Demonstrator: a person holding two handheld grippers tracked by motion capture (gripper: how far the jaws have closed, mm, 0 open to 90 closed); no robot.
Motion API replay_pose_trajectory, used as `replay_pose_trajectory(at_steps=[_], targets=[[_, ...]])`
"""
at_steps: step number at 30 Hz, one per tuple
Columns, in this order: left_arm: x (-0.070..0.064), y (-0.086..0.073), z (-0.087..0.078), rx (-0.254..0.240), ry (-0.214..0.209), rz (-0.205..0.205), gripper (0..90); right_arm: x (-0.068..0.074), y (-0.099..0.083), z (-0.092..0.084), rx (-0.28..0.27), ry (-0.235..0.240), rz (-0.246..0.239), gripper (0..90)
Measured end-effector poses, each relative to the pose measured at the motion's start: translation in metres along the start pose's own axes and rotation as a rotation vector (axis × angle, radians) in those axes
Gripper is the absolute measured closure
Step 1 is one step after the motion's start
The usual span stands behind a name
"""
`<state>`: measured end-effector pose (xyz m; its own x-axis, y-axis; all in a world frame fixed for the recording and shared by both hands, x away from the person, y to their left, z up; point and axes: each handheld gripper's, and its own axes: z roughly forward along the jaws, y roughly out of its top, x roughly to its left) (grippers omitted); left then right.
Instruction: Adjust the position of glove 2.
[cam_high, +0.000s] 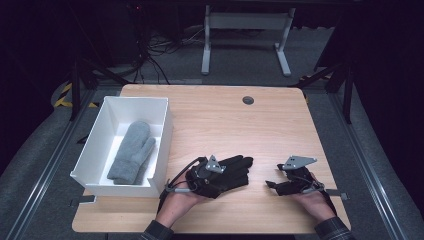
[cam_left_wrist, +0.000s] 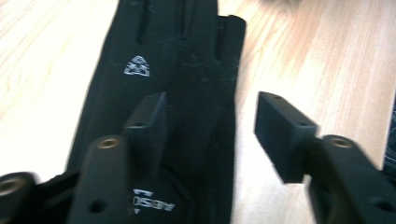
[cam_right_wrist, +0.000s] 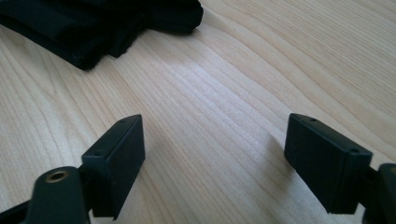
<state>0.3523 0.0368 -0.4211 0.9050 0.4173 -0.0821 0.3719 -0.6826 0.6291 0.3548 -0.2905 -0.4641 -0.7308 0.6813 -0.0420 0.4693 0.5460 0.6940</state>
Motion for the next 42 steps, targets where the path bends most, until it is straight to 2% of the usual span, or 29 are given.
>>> replay_pose_trajectory(at_steps=[6, 12, 20, 22, 30, 35, 38, 39, 42], targets=[[0.011, 0.008, 0.008, 0.018, -0.005, 0.056, 24.2, -0.001, -0.003, 0.002, -0.019, 0.004, 0.009, 15.7], [0.021, 0.012, 0.018, 0.032, 0.001, 0.080, 16.2, -0.001, -0.004, 0.002, -0.032, 0.004, 0.007, 15.3], [0.030, 0.012, 0.031, 0.071, 0.031, 0.089, 15.6, 0.000, -0.004, 0.003, -0.039, 0.007, 0.006, 15.2], [0.032, 0.011, 0.034, 0.068, 0.020, 0.076, 15.3, 0.000, -0.004, 0.003, -0.041, 0.007, 0.006, 15.3], [0.037, 0.008, 0.041, 0.092, -0.006, 0.069, 13.7, 0.001, -0.004, 0.004, -0.044, 0.011, 0.005, 15.3], [0.040, 0.005, 0.043, 0.082, -0.029, 0.046, 13.9, 0.001, -0.004, 0.004, -0.045, 0.011, 0.004, 15.3], [0.039, 0.004, 0.042, 0.083, -0.039, 0.043, 17.0, 0.002, -0.004, 0.004, -0.045, 0.012, 0.003, 15.3], [0.039, 0.004, 0.042, 0.087, -0.061, 0.031, 21.3, 0.002, -0.004, 0.004, -0.046, 0.013, 0.003, 15.3], [0.039, 0.004, 0.040, 0.086, -0.073, 0.042, 31.4, 0.002, -0.004, 0.004, -0.046, 0.014, 0.002, 15.3]])
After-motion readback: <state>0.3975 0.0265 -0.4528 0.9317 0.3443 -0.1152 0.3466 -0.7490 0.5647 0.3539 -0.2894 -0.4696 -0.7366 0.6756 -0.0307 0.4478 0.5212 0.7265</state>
